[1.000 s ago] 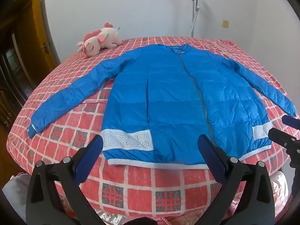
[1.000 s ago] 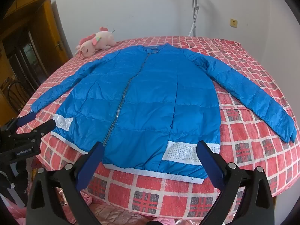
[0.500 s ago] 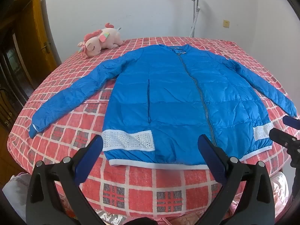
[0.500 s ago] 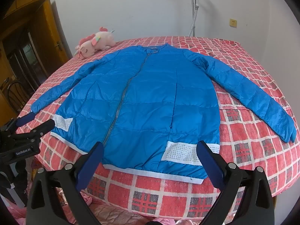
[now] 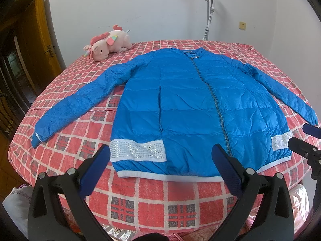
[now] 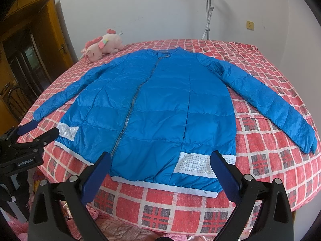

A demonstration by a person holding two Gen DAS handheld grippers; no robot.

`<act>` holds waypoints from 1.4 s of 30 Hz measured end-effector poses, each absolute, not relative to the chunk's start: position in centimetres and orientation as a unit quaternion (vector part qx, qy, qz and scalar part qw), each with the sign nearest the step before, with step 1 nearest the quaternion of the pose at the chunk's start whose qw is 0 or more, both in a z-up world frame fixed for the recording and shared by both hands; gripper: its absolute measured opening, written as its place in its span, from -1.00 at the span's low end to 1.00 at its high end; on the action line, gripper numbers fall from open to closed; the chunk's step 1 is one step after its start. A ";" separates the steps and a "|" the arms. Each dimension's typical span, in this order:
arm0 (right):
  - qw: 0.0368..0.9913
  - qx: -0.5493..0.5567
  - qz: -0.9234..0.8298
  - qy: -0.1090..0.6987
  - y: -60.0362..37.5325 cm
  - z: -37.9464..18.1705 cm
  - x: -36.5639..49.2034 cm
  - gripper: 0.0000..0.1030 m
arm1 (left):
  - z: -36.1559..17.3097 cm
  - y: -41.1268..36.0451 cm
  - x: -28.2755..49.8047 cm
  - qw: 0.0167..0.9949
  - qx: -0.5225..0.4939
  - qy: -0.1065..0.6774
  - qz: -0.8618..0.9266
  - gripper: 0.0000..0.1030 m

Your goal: Fold large clothes

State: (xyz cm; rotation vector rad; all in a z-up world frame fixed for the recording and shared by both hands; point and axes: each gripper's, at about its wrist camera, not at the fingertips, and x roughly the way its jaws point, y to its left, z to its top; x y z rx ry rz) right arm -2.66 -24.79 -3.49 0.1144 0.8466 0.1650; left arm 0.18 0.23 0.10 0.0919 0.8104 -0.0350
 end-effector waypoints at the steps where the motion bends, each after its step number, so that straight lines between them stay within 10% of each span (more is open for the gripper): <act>1: 0.907 0.055 0.080 0.410 -24.8 -3.5 -2.7 0.92 | 0.1 0.3 0.2 0.918 0.044 0.394 -0.017 0.94; 42: 0.907 0.055 0.079 0.410 -24.8 -3.5 -2.5 0.92 | 0.1 0.8 0.3 0.919 0.047 0.392 -0.015 0.94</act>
